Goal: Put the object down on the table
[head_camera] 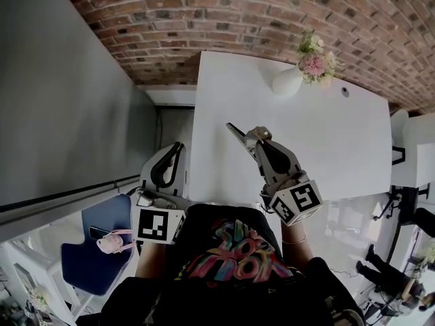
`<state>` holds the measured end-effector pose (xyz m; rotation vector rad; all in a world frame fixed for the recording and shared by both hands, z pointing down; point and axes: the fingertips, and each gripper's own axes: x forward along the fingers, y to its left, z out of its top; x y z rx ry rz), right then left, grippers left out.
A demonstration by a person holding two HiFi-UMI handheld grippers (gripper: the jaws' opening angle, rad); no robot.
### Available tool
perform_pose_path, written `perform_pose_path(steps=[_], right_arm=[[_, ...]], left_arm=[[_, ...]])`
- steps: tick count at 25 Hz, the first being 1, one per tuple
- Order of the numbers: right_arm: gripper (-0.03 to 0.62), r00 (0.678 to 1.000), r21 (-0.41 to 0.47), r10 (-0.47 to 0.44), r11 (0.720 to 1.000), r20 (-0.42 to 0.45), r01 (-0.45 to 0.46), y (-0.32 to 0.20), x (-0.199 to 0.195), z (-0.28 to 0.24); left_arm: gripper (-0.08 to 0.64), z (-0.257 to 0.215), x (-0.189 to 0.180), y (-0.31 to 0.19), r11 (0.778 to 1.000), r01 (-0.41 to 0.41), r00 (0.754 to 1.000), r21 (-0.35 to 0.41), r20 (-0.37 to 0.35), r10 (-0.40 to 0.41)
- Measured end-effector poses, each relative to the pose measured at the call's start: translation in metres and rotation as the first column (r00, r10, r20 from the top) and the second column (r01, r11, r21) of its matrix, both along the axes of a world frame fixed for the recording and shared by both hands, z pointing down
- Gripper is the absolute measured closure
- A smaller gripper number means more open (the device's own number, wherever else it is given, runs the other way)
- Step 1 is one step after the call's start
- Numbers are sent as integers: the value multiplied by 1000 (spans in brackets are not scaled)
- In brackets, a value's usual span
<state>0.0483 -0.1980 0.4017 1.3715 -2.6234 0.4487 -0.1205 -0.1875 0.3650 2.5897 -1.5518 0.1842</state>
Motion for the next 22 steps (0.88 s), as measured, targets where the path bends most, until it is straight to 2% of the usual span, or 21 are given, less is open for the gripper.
perform_pose_path(steps=[5, 10, 13, 17, 22], right_arm=[[557, 1000, -82, -6, 997, 23, 8, -3, -9, 31], [557, 999, -157, -9, 988, 38, 15, -6, -16, 64], [557, 999, -200, -16, 979, 41, 23, -7, -19, 84], [555, 999, -252, -23, 967, 46, 34, -7, -21, 111], [555, 998, -307, -15, 951, 60, 33, -6, -20, 138]], left_arm=[[523, 13, 0, 0, 1000, -11, 1000, -29, -1, 11], [523, 22, 2, -5, 999, -15, 999, -51, -31, 13], [523, 29, 6, -7, 998, -34, 999, -59, -33, 32], [523, 34, 15, -12, 996, -30, 996, -78, -82, 23], [523, 44, 23, -16, 994, -55, 995, -94, -84, 47]])
